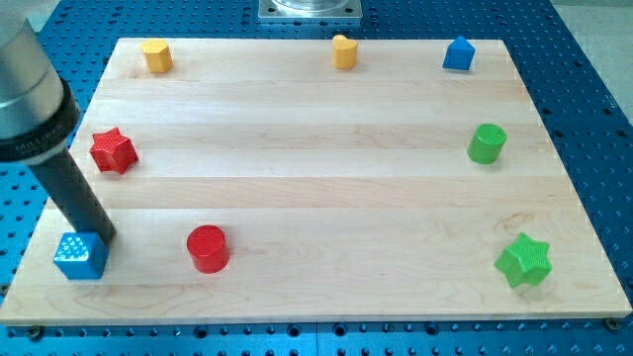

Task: Move the red circle at the bottom center of the board

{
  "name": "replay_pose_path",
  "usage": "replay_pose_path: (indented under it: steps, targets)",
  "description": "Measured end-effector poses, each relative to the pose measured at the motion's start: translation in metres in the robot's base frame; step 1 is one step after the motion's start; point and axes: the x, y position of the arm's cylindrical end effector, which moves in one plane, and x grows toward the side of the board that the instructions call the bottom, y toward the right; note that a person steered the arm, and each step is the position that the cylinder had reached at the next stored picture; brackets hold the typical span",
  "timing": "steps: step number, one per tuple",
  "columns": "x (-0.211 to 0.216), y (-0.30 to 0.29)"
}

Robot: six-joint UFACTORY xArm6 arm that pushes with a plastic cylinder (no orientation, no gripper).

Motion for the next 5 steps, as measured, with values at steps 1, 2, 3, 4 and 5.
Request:
replay_pose_path:
  steps: [1,2,3,4,5]
  targets:
    - [0.004,0.024]
    - [0.017,0.100]
    - [0.018,0.145]
    - [0.018,0.172]
    - [0.030,0.126]
